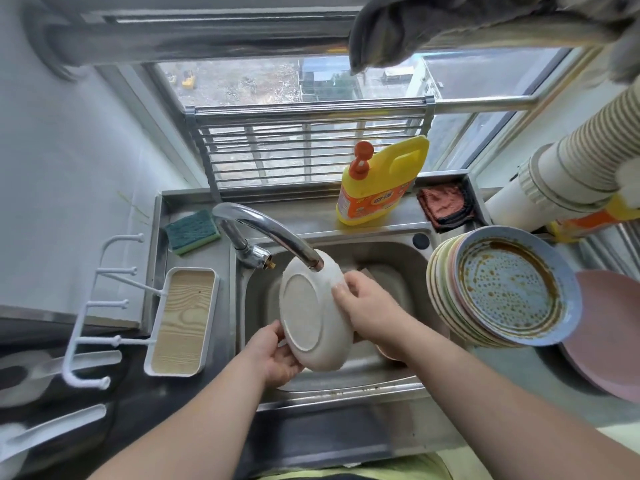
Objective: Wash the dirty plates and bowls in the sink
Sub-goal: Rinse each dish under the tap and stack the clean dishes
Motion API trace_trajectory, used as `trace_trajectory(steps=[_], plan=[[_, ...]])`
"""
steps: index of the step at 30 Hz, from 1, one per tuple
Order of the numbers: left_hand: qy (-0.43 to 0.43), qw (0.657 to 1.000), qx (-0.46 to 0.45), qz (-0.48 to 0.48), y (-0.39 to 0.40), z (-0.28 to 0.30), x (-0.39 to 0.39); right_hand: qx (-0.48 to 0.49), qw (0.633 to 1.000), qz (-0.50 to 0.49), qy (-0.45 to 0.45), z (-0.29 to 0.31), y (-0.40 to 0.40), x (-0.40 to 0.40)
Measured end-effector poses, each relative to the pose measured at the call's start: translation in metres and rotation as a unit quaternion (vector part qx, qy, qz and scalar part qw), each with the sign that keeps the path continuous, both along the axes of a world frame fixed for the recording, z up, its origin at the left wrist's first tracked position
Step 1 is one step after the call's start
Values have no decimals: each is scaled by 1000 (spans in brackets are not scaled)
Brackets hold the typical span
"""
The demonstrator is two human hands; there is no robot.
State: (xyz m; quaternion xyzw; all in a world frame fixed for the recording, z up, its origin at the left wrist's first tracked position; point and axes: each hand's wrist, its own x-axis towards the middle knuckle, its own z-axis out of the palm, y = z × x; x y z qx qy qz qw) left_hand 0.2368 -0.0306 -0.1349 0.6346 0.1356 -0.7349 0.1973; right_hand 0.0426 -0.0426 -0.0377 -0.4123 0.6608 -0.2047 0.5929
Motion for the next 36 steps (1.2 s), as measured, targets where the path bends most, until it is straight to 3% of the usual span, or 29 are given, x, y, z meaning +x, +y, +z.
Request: trace_trajectory(steps=[5, 13, 17, 21, 24, 28, 33, 36], plan=[[22, 998, -54, -22, -10, 9, -10, -51, 992, 90, 73, -12, 30, -48], [70, 989, -126, 43, -41, 43, -22, -84, 995, -19, 58, -37, 62, -93], [92, 985, -147, 19, -50, 63, -22, -60, 996, -56, 45, -48, 79, -95], [81, 986, -149, -5, -47, 74, -18, -3, 982, -187, -39, -64, 82, -89], [65, 981, -185, -12, -37, 74, -13, 87, 932, -316, -153, -65, 73, -80], [31, 971, -236, 19, -24, 73, -4, 148, 893, -365, -218, -59, 52, -59], [5, 957, -288, 3, -14, 83, 2, 184, 925, -299, -145, -63, 28, -28], [-32, 959, -282, -2, -12, 82, 7, 119, 935, -307, -134, -63, 15, -22]])
